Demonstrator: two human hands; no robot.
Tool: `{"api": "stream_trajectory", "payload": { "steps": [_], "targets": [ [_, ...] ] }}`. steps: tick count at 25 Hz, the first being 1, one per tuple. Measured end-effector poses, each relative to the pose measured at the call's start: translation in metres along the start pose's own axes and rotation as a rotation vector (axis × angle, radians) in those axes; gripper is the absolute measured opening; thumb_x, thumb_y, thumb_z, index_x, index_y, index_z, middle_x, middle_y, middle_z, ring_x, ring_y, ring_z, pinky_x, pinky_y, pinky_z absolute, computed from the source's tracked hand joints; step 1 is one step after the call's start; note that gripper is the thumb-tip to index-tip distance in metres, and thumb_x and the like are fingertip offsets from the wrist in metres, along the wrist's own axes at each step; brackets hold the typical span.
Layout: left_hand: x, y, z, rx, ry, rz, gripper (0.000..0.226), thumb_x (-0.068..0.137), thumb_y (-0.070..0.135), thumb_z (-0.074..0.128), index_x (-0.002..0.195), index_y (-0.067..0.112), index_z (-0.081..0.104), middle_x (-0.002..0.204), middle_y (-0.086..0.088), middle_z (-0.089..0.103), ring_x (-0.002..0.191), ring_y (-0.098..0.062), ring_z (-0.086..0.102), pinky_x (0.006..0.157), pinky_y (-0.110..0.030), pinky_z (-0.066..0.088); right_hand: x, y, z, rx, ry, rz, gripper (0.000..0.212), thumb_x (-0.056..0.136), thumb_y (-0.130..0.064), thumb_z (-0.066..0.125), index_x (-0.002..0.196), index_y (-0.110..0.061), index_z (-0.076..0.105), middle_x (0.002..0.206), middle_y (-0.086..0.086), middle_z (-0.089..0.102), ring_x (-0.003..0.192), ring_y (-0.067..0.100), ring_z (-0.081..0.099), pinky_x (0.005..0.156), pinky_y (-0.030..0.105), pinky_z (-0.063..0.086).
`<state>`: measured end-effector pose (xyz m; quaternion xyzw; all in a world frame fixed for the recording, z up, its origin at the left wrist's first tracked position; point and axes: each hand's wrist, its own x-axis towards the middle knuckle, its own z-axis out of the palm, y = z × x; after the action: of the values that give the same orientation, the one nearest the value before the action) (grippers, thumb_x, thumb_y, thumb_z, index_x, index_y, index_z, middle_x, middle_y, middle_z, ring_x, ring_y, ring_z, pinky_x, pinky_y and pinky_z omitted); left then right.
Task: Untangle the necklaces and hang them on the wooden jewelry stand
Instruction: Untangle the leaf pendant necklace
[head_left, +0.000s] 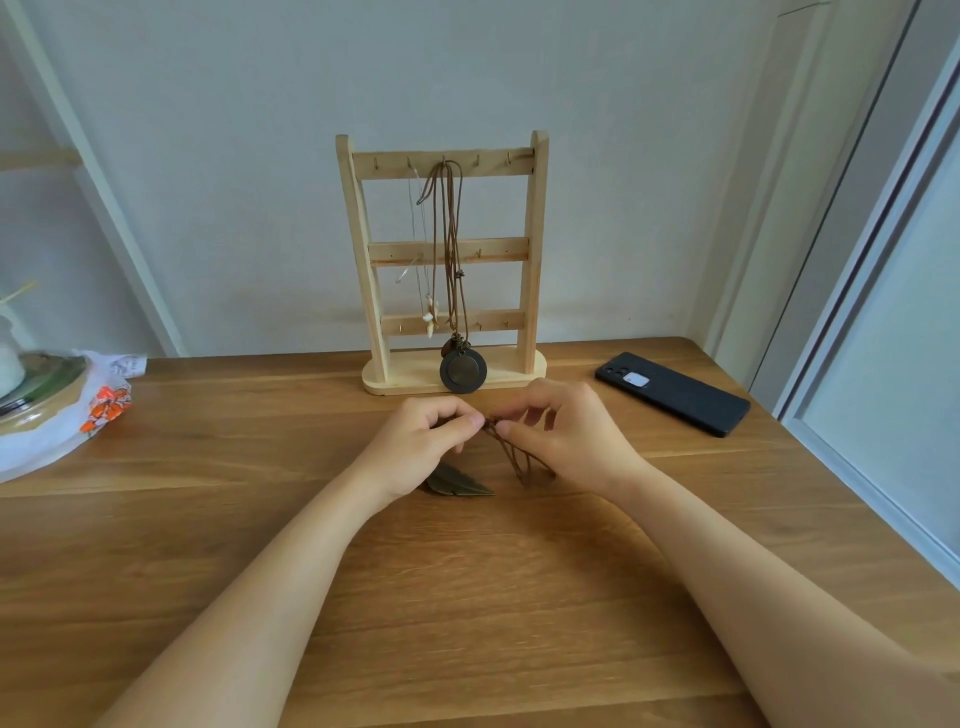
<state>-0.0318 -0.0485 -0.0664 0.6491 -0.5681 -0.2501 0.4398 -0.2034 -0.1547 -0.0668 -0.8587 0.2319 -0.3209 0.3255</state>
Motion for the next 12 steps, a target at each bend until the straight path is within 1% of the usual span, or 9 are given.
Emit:
{"api": "stream_trajectory", "payload": {
  "steps": [2, 4, 6, 7, 9, 10, 11, 12],
  "targets": [
    [-0.0005, 0.0006, 0.0005, 0.005, -0.002, 0.0, 0.027, 0.101, 0.027, 0.056, 0.078, 0.022, 0.068, 0.06, 0.015, 0.053, 0.061, 0.003, 0.049, 0.071, -0.026, 0.037, 0.0006, -0.0001, 0.0016, 0.03, 0.034, 0.046, 0.008, 0.089, -0.019, 0.074, 0.096, -0.02, 0.079, 0.084, -0.012, 0.071, 0.073, -0.002, 0.059, 0.065, 0.009, 0.043],
    [-0.0006, -0.0002, 0.0002, 0.003, 0.01, -0.005, 0.03, 0.102, 0.027, 0.055, 0.075, 0.02, 0.066, 0.059, 0.015, 0.052, 0.06, 0.003, 0.049, 0.071, -0.026, 0.037, 0.0023, 0.0005, 0.0005, 0.117, 0.109, 0.149, 0.006, 0.093, -0.017, 0.068, 0.091, -0.016, 0.075, 0.078, -0.009, 0.069, 0.067, -0.004, 0.056, 0.064, 0.011, 0.044],
    [-0.0006, -0.0008, -0.0008, -0.007, 0.03, -0.012, 0.031, 0.102, 0.027, 0.055, 0.074, 0.018, 0.065, 0.058, 0.015, 0.051, 0.059, 0.003, 0.048, 0.071, -0.026, 0.037, 0.0033, 0.0013, -0.0024, 0.208, 0.148, 0.218, 0.006, 0.094, -0.017, 0.064, 0.093, -0.016, 0.07, 0.083, -0.001, 0.069, 0.073, 0.0, 0.057, 0.07, 0.014, 0.044],
    [-0.0004, -0.0011, -0.0011, -0.01, 0.034, -0.014, 0.031, 0.102, 0.026, 0.055, 0.075, 0.015, 0.066, 0.058, 0.014, 0.051, 0.059, 0.003, 0.048, 0.071, -0.026, 0.037, 0.003, 0.0008, -0.0043, 0.218, 0.125, 0.213, 0.006, 0.093, -0.019, 0.066, 0.096, -0.018, 0.071, 0.088, -0.001, 0.07, 0.078, 0.002, 0.059, 0.071, 0.015, 0.046],
    [-0.0005, -0.0002, -0.0013, -0.011, 0.028, -0.011, 0.031, 0.102, 0.026, 0.056, 0.075, 0.012, 0.066, 0.059, 0.013, 0.051, 0.06, 0.002, 0.048, 0.071, -0.026, 0.037, 0.0011, -0.0006, -0.0044, 0.127, 0.036, 0.15, 0.015, 0.089, -0.023, 0.073, 0.104, -0.024, 0.073, 0.094, -0.007, 0.069, 0.083, 0.002, 0.06, 0.072, 0.014, 0.048],
    [-0.0006, 0.0002, -0.001, -0.011, 0.021, -0.007, 0.032, 0.102, 0.026, 0.056, 0.074, 0.012, 0.065, 0.059, 0.013, 0.051, 0.06, 0.002, 0.047, 0.071, -0.026, 0.037, 0.0005, -0.0017, -0.003, 0.085, 0.021, 0.125, 0.016, 0.088, -0.022, 0.074, 0.103, -0.025, 0.075, 0.093, -0.009, 0.069, 0.082, 0.001, 0.061, 0.071, 0.013, 0.048],
    [-0.0004, 0.0001, -0.001, -0.011, 0.015, -0.005, 0.032, 0.102, 0.026, 0.056, 0.074, 0.013, 0.065, 0.059, 0.012, 0.05, 0.06, 0.002, 0.047, 0.07, -0.026, 0.037, 0.0009, -0.0027, -0.0018, 0.096, 0.036, 0.126, 0.011, 0.089, -0.02, 0.074, 0.1, -0.023, 0.076, 0.089, -0.009, 0.07, 0.077, 0.0, 0.061, 0.068, 0.013, 0.048],
    [-0.0003, 0.0004, -0.0008, -0.01, 0.012, -0.008, 0.031, 0.102, 0.026, 0.055, 0.075, 0.014, 0.066, 0.059, 0.012, 0.051, 0.06, 0.002, 0.047, 0.07, -0.026, 0.037, 0.0014, -0.0033, -0.0017, 0.158, 0.069, 0.151, 0.006, 0.09, -0.018, 0.072, 0.095, -0.019, 0.076, 0.082, -0.009, 0.07, 0.07, -0.001, 0.059, 0.064, 0.013, 0.048]
  ]
}}
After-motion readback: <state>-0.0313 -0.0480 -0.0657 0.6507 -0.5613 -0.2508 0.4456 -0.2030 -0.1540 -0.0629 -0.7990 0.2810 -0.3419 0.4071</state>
